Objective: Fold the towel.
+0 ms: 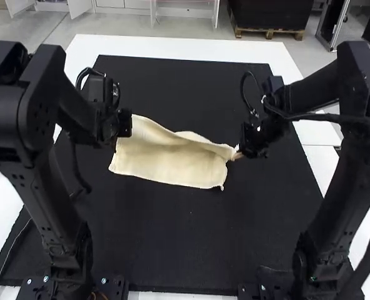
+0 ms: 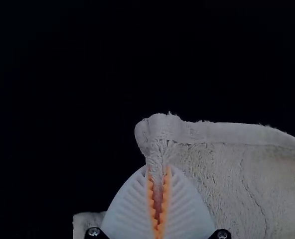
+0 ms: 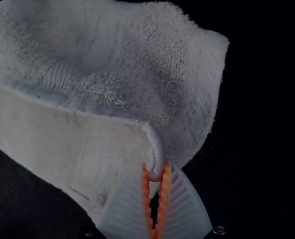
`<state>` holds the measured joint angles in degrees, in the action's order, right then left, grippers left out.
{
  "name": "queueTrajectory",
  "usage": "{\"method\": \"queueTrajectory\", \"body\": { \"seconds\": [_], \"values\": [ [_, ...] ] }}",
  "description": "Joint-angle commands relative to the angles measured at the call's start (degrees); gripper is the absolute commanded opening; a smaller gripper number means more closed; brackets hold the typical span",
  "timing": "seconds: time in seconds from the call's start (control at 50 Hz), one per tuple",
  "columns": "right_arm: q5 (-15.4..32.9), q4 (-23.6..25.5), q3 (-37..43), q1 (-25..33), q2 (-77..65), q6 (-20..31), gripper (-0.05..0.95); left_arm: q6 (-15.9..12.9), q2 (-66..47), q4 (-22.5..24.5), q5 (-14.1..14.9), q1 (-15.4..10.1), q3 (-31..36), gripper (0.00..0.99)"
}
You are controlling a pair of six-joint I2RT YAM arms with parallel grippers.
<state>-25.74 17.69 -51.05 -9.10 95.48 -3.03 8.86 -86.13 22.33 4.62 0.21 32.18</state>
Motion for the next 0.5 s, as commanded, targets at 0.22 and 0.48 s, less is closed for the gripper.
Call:
{"method": "queueTrajectory", "body": {
  "seconds": [0.22,0.48],
  "values": [
    [-1.6,1.2,7.3,0.3,-5.2,-1.4,-0.01,0.0,12.6,-2.3,1.0,1.2,-6.4,0.020],
    [0.4,-1.6,10.8,0.1,-13.4,-6.0,-0.01,-1.7,19.2,-5.4,0.9,0.8,-8.0,0.020]
  ]
}}
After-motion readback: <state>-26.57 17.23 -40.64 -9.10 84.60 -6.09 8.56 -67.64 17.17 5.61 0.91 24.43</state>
